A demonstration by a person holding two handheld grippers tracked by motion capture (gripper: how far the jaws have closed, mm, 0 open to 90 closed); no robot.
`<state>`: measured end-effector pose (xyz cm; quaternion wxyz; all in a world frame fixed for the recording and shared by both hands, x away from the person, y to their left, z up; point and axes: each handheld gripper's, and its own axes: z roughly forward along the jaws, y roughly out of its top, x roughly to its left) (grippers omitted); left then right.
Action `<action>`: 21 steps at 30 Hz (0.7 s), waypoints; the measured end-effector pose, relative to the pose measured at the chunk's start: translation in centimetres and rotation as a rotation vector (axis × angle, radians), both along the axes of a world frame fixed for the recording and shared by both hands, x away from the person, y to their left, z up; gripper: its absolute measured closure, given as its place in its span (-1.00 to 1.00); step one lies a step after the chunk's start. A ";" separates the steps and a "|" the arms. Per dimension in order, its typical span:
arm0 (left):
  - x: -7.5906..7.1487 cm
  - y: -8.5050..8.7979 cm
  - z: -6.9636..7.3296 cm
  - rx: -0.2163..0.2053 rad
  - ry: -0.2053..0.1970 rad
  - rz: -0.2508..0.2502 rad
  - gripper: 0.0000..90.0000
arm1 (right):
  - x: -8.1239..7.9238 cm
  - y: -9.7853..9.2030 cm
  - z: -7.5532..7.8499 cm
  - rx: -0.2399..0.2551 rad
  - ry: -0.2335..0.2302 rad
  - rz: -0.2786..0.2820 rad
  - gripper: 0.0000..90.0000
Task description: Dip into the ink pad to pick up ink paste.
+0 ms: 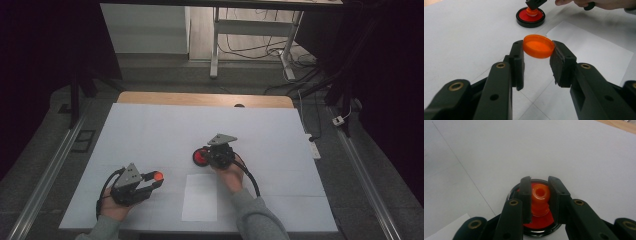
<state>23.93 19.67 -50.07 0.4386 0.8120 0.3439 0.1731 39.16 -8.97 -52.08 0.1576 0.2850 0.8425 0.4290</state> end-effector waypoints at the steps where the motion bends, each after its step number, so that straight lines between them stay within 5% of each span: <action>1: 0.0 0.0 0.0 0.000 0.000 -0.001 0.43 | -0.1 0.0 0.0 -0.003 -0.005 -0.002 0.63; 16: 0.0 0.2 0.2 -0.004 -0.006 0.008 0.43 | -0.1 -0.1 0.0 0.020 0.005 -0.017 0.62; 17: 0.0 0.3 0.2 -0.006 -0.008 0.010 0.43 | 0.0 -0.3 0.2 0.045 0.019 -0.002 0.62; 19: 0.1 0.5 0.2 -0.011 -0.005 0.015 0.43 | -0.2 -1.2 1.3 0.187 0.000 -0.029 0.62; 21: 0.2 0.6 0.1 -0.012 -0.003 0.016 0.43 | -0.4 -1.4 2.5 0.193 -0.025 -0.011 0.62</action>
